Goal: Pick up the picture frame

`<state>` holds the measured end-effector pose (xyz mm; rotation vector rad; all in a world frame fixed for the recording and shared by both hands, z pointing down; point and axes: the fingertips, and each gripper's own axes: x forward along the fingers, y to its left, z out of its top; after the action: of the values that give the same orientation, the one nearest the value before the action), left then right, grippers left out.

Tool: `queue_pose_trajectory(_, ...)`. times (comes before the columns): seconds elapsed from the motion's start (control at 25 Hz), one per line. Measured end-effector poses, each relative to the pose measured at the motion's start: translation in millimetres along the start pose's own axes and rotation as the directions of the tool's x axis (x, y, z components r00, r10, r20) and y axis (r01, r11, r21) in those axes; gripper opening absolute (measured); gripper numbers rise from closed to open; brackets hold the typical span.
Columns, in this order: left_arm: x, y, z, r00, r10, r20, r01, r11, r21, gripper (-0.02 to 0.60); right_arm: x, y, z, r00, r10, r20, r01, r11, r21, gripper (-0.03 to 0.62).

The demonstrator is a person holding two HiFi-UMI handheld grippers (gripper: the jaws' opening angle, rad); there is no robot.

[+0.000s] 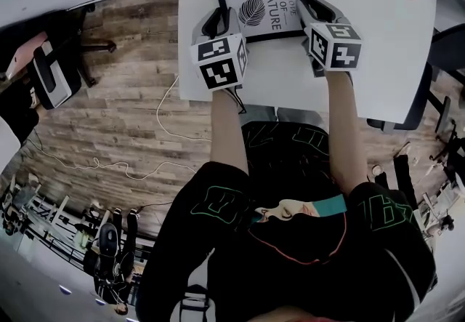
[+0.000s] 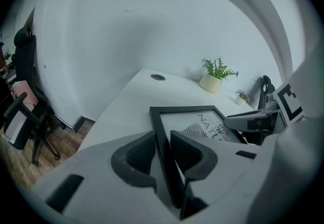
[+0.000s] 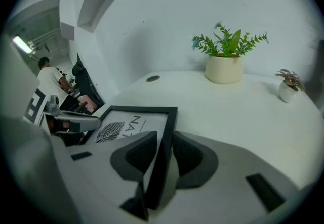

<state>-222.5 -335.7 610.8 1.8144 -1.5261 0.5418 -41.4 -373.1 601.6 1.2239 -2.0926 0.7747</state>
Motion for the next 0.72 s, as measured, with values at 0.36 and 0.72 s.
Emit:
queue_pose_trajectory(0.36, -2.7, -2.5, -3.4, 1.0, 0.015, -0.015, -0.016, 1.0, -0.018, 0.087, -2.7, -2.5, -3.3, 0.999, 0.007, -0.047, -0.003, 0.996, 0.093, 0.084)
queue_pose_trajectory(0.72, -34.5, -22.9, -8.6, 0.997, 0.047, 0.054, -0.045, 0.998, -0.039, 0.074, -39.0, -4.0, -7.3, 0.998, 0.024, 0.049, -0.028, 0.996, 0.087, 0.074)
